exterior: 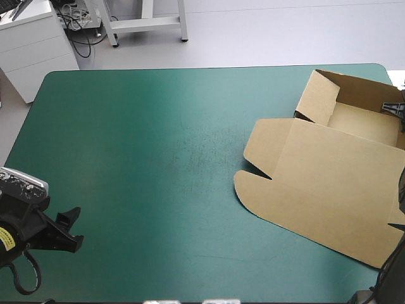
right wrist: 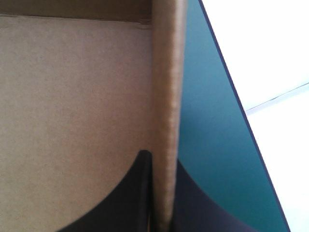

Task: Fold the box

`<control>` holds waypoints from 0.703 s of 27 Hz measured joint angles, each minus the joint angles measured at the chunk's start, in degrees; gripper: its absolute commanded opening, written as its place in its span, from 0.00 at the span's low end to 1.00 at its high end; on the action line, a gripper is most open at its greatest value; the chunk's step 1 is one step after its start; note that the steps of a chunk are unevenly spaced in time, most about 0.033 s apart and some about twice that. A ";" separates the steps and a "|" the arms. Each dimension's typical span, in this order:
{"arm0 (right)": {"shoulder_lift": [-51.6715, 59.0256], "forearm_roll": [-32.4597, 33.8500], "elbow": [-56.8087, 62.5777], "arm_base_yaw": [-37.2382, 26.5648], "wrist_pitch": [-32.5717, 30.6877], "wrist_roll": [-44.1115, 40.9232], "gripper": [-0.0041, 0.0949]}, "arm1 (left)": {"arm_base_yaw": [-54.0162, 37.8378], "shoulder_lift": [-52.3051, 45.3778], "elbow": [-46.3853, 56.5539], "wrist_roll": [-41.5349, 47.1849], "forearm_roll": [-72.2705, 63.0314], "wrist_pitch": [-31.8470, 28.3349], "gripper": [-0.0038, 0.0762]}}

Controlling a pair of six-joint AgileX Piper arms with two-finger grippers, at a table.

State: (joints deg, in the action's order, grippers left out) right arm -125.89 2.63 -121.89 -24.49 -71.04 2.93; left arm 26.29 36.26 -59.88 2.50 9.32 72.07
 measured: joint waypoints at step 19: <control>5.43 -2.63 0.07 -0.18 1.60 1.42 0.64 | 0.00 0.00 0.04 0.00 -0.17 0.00 0.59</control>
State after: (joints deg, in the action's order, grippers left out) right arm -120.46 0.00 -121.82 -24.67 -69.45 4.34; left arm 26.29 36.26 -59.83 2.50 9.15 72.07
